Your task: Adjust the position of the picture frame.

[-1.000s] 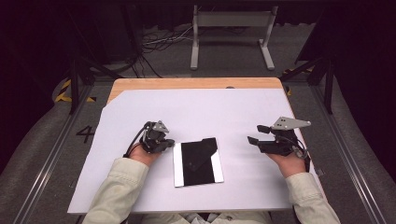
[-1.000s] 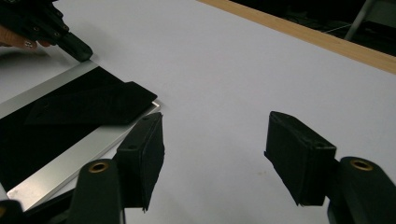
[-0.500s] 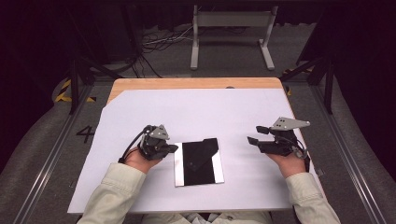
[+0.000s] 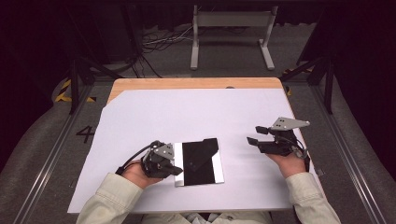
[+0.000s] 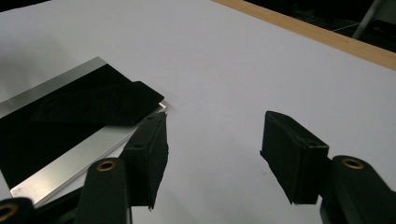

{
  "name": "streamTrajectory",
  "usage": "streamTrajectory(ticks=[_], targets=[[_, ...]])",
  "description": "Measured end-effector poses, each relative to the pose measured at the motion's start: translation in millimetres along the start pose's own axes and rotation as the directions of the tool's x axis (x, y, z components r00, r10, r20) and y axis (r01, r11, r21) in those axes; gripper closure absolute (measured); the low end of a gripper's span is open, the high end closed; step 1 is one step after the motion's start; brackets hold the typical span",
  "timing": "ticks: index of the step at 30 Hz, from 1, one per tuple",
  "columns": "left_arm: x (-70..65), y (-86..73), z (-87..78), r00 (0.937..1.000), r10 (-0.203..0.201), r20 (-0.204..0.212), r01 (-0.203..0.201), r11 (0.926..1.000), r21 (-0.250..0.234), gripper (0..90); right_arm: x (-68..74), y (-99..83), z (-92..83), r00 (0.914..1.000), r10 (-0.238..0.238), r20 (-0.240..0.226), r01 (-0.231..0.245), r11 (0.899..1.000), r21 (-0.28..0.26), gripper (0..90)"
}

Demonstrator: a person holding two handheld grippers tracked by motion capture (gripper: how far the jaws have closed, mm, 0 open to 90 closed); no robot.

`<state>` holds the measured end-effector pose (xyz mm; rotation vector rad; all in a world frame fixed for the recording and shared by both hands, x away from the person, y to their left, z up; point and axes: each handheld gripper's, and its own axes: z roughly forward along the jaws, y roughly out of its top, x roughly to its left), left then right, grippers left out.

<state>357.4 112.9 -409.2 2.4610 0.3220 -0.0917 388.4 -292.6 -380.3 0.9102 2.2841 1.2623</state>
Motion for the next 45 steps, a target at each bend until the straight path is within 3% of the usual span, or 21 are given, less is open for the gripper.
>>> streamTrajectory(ticks=[5,10,16,18,20,24,26,31,38,40,43,45], targets=[[-10.1,0.7,7.2,0.9982,0.031,0.052,-0.032,0.9991,0.027,90.0,0.1,-1.0,2.5,1.0,0.001,-0.004,-0.001,1.0,0.009,40.8],[-11.2,1.3,14.7,0.9944,0.043,0.096,-0.049,0.9969,0.062,90.0,0.6,-0.3,2.3,1.0,-0.001,-0.006,0.001,1.0,0.007,40.7],[-13.3,1.8,22.7,0.9905,0.062,0.123,-0.075,0.991,0.111,90.0,0.1,-1.2,2.8,0.9999,0.0,-0.01,0.0,1.0,0.007,41.0],[-13.4,1.4,25.4,0.9908,0.06,0.121,-0.077,0.9875,0.138,90.0,0.4,-0.9,2.8,0.9999,0.0,-0.012,0.0,1.0,0.005,41.0],[-13.6,0.8,28.0,0.9948,0.06,0.082,-0.074,0.983,0.168,90.0,1.0,-0.4,2.6,0.9999,-0.002,-0.012,0.002,1.0,0.004,41.0],[-13.4,0.9,29.2,0.9919,0.089,0.091,-0.103,0.9804,0.168,90.0,0.8,-0.6,2.4,0.9999,0.003,-0.012,-0.003,1.0,0.001,40.8],[-13.2,1.3,28.9,0.9926,0.097,0.074,-0.108,0.9793,0.171,90.0,0.6,-0.9,3.0,0.9999,0.003,-0.013,-0.003,1.0,0.003,40.8],[-8.8,-0.3,28.5,0.993,0.083,0.084,-0.095,0.9827,0.159,90.0,2.1,-0.3,3.4,0.9999,-0.002,-0.015,0.002,1.0,0.003,40.7],[-6.5,0.7,27.9,0.9948,0.092,0.045,-0.098,0.9821,0.161,90.0,2.5,-0.7,4.4,0.9999,-0.002,-0.015,0.002,1.0,0.007,40.8],[-3.3,-0.8,27.5,0.9948,0.085,0.056,-0.092,0.9848,0.147,90.0,2.5,-0.9,4.5,0.9999,-0.001,-0.015,0.001,1.0,0.007,40.7],[-1.8,-0.8,27.2,0.9953,0.088,0.039,-0.093,0.9856,0.141,90.0,2.0,-1.7,5.0,0.9999,0.0,-0.014,0.0,1.0,0.009,40.8],[0.6,0.2,27.0,0.9961,0.088,0.002,-0.087,0.9865,0.138,90.0,1.8,-2.1,5.5,0.9999,0.004,-0.015,-0.004,1.0,0.01,40.8]])
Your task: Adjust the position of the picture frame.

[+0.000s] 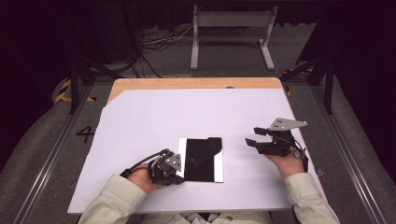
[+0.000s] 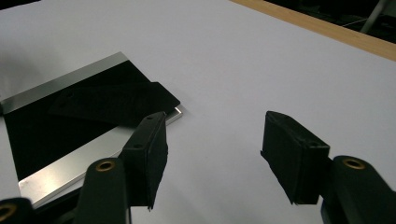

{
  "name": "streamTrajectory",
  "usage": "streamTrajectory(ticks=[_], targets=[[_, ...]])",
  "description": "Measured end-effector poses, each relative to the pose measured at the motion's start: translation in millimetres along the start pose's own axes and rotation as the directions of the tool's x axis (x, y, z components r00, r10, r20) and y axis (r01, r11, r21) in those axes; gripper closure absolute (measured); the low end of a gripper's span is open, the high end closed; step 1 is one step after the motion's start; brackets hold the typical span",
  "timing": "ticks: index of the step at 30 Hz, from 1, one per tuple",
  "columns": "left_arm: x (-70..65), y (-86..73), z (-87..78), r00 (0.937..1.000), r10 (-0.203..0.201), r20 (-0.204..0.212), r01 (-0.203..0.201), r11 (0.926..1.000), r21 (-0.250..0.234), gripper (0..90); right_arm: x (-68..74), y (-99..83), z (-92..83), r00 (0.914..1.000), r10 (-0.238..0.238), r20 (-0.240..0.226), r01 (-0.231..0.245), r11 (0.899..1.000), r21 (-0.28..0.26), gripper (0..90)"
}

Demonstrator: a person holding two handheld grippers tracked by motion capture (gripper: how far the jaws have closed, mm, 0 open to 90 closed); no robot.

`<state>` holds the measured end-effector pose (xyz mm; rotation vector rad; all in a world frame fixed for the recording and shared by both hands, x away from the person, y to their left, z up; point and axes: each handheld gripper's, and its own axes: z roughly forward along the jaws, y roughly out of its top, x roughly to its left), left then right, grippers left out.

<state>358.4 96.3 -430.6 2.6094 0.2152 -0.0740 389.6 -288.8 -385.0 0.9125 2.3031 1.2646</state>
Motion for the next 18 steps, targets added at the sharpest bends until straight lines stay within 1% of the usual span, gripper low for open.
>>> streamTrajectory(ticks=[1,2,3,4,6,7,9,12,14,15,16,17,18], targets=[[2.6,0.1,-0.2,0.9998,-0.009,-0.019,0.009,0.9999,-0.005,90.0,0.1,-0.2,0.2,1.0,-0.001,-0.001,0.001,1.0,0.001,40.8],[4.8,0.0,0.0,0.9995,-0.014,-0.028,0.014,0.9998,-0.015,90.0,0.3,-0.3,0.6,1.0,-0.002,0.0,0.002,1.0,0.003,40.7],[8.3,-0.2,0.1,0.9987,-0.033,-0.039,0.032,0.9992,-0.025,90.0,0.4,-0.4,0.8,1.0,-0.003,0.0,0.003,1.0,0.004,40.8],[10.9,-0.4,0.2,0.9982,-0.04,-0.044,0.038,0.9987,-0.035,90.0,0.7,-0.5,1.4,1.0,-0.002,0.0,0.002,1.0,0.004,40.7],[17.8,-2.4,0.6,0.9976,-0.064,-0.024,0.063,0.9962,-0.061,90.0,1.3,-0.6,2.4,1.0,-0.001,-0.003,0.001,1.0,0.007,40.7],[19.5,-3.1,0.7,0.9969,-0.075,-0.027,0.072,0.9949,-0.07,90.0,1.6,-0.6,3.0,1.0,-0.002,-0.004,0.002,1.0,0.008,40.8],[21.9,-2.4,1.3,0.996,-0.081,-0.038,0.077,0.9937,-0.081,90.0,2.1,-0.7,4.5,1.0,-0.004,-0.006,0.004,1.0,0.011,40.9],[26.8,1.4,2.8,0.9909,-0.099,-0.091,0.091,0.9916,-0.093,90.0,3.1,-0.4,6.8,0.9999,-0.007,-0.01,0.008,1.0,0.015,41.5],[33.1,4.2,4.9,0.9871,-0.121,-0.105,0.108,0.9873,-0.116,90.0,3.9,0.1,7.6,0.9999,-0.012,-0.009,0.012,1.0,0.018,42.4],[35.2,5.3,6.1,0.9846,-0.141,-0.102,0.128,0.9834,-0.129,90.0,3.8,0.4,7.6,0.9998,-0.016,-0.01,0.016,1.0,0.021,44.2],[38.9,7.0,7.1,0.9841,-0.149,-0.096,0.136,0.9813,-0.137,90.0,3.7,0.5,7.5,0.9997,-0.023,-0.009,0.024,0.999,0.026,45.9],[38.9,7.0,7.1,0.9841,-0.149,-0.096,0.136,0.9813,-0.137,90.0,3.4,0.6,7.2,0.9995,-0.031,-0.004,0.031,0.999,0.036,49.0],[42.6,9.9,8.9,0.9823,-0.158,-0.101,0.142,0.9792,-0.145,90.0,3.1,0.6,6.9,0.9994,-0.034,-0.002,0.034,0.999,0.04,51.8]])
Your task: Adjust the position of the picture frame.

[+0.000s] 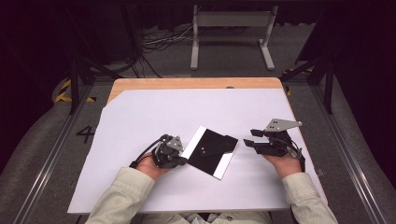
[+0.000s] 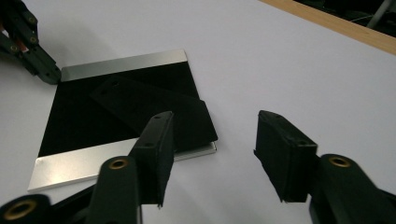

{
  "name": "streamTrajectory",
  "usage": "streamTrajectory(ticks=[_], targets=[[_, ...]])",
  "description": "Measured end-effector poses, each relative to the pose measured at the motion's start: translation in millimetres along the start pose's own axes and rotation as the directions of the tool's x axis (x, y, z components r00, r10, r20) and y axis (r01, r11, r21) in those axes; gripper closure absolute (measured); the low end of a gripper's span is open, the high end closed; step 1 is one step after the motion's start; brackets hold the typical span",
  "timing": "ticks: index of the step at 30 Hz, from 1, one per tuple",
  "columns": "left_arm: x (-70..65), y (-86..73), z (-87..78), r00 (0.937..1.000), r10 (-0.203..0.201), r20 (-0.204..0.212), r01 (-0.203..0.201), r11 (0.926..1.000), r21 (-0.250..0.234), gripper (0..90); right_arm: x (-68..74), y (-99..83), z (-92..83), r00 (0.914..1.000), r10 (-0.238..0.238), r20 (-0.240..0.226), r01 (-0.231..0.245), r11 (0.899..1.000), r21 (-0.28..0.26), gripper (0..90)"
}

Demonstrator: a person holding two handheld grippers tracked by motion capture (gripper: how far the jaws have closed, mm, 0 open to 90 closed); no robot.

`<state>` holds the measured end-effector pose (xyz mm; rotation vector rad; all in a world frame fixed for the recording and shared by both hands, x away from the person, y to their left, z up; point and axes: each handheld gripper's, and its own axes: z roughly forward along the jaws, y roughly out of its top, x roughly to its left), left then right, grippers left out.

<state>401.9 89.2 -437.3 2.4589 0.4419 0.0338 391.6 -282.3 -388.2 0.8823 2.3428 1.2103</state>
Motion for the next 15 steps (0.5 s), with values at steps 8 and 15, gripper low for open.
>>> streamTrajectory(ticks=[8,15], targets=[[7.7,18.0,13.1,0.9955,-0.037,-0.088,0.035,0.999,-0.027,90.0,-4.5,-2.7,-1.3,0.9999,0.003,0.013,-0.004,0.999,0.034,77.6],[11.8,17.8,11.2,0.9886,-0.096,-0.116,0.083,0.9905,-0.11,90.0,-13.9,-6.0,4.6,0.9991,0.022,0.035,-0.025,0.998,0.064,89.9]])
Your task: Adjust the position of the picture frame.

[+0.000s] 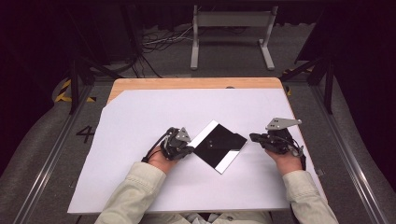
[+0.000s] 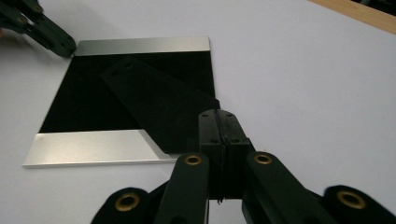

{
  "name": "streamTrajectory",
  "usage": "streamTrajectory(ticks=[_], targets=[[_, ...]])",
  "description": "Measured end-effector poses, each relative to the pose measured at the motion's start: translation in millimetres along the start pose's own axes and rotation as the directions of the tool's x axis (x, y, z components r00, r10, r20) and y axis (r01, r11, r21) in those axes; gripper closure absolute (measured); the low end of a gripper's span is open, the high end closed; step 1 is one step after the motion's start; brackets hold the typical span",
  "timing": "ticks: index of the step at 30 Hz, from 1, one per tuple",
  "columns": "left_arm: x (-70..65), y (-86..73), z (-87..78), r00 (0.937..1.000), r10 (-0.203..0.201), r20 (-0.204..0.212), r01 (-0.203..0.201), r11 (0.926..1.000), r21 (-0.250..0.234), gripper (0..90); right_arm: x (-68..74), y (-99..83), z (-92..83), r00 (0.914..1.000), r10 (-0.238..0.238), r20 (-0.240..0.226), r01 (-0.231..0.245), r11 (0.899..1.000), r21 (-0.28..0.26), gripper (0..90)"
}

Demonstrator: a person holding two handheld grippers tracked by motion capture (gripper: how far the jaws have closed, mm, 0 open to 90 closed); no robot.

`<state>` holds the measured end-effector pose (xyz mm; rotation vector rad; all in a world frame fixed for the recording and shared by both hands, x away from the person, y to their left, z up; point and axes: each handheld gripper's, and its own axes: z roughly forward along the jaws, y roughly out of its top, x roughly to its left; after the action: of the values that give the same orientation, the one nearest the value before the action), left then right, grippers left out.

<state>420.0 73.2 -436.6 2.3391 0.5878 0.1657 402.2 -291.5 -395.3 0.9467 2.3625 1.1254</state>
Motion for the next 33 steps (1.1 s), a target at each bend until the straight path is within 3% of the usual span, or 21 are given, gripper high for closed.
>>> streamTrajectory(ticks=[3,5,10,14,17,22,30,33], targets=[[8.1,-4.2,-10.6,0.9971,-0.066,0.038,0.069,0.9957,-0.063,90.0,-8.9,-0.8,8.2,0.9999,0.003,0.013,-0.004,0.999,0.032,90.0],[11.4,-7.9,-17.3,0.9927,-0.108,0.053,0.113,0.9891,-0.095,84.1,-15.3,-2.8,15.7,0.9997,0.01,0.021,-0.011,0.998,0.061,90.0],[16.1,-13.9,-36.2,0.9938,-0.11,0.019,0.111,0.9828,-0.147,82.1,-21.7,-4.2,34.6,0.9997,0.005,0.023,-0.008,0.993,0.116,90.0],[21.5,-19.0,-49.9,0.9895,-0.144,0.014,0.144,0.9729,-0.181,69.0,-21.3,-1.8,48.3,0.9994,-0.025,0.023,0.021,0.988,0.156,90.0],[26.7,-23.8,-57.7,0.9858,-0.168,0.011,0.166,0.9648,-0.204,62.9,-17.2,-1.4,56.2,0.9989,-0.047,0.002,0.046,0.98,0.196,90.0],[33.2,-31.7,-62.5,0.9757,-0.218,0.02,0.217,0.9509,-0.22,60.3,-13.0,-3.1,52.6,0.9969,-0.078,-0.002,0.077,0.975,0.209,90.0],[37.2,-36.7,-64.3,0.9689,-0.246,0.023,0.246,0.9456,-0.213,60.2,7.6,-3.9,44.0,0.9889,-0.127,-0.078,0.143,0.955,0.261,90.0],[38.0,-40.2,-63.3,0.96,-0.278,0.033,0.279,0.9415,-0.188,60.6,24.1,-5.2,39.0,0.9839,-0.152,-0.095,0.173,0.943,0.284,90.0]])
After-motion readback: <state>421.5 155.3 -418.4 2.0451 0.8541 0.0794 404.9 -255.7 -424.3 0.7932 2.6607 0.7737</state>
